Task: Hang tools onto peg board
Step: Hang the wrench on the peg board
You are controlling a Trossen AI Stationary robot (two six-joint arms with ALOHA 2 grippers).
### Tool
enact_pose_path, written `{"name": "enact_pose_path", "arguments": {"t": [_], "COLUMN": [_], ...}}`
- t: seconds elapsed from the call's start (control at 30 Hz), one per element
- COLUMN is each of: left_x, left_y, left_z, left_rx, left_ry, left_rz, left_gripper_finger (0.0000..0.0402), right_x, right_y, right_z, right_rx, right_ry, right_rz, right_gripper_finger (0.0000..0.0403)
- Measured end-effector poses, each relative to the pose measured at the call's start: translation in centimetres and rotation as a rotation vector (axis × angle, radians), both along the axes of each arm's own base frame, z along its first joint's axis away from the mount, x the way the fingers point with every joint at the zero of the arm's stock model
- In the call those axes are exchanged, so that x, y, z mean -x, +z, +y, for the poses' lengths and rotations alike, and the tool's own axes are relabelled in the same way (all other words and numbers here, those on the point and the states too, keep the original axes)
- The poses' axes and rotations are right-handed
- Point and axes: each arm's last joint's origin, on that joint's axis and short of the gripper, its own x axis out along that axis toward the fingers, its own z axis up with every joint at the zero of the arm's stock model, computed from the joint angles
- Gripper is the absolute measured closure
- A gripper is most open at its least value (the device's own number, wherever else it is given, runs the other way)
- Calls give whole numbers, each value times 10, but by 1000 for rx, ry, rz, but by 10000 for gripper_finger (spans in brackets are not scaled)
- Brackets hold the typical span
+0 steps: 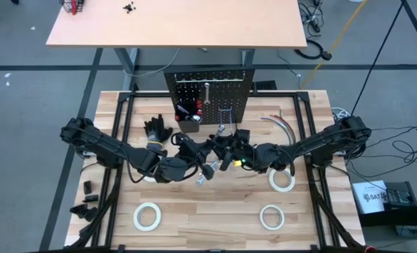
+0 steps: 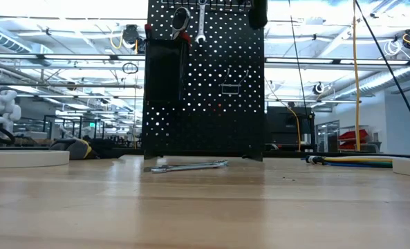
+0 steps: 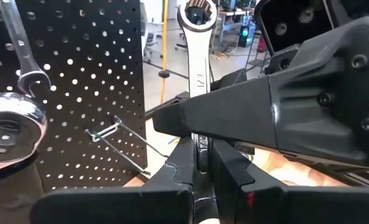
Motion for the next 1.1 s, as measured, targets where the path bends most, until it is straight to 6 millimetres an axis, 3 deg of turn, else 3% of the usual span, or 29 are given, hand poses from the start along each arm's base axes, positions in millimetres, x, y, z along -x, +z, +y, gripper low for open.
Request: {"name": "enact_pose_path", "arguments": {"t": [0.13,0.23,0.33,0.5,0.67,0.8,0.9,1.1], "left_x": [0,0,0,1,17,35,46,53], "left_y": [0,0,0,-3,1,14,24,33], "left_z": [0,-1,-1,-2,-10,-15,-17,-13], "left_rx": [0,-10,-11,-21,-48,-67,-65,-58], "left_ry": [2,-18,-41,-55,-91,-86,-80,-71], "left_rz": [-3,10,20,55,124,123,90,64], "left_gripper_finger": [382,381,354,305,295,294,293,293], "right_x": [0,0,0,1,16,40,54,55], "right_y": [0,-1,-2,-1,14,30,41,42], "right_z": [0,0,0,0,-6,-30,-57,-109], "right_rx": [13,33,65,120,203,239,253,248], "right_ry": [-17,-25,-32,-30,-27,-33,75,289], "right_rz": [10,30,52,81,162,299,320,293], "right_gripper_finger": [286,339,390,396,397,397,397,397]}}
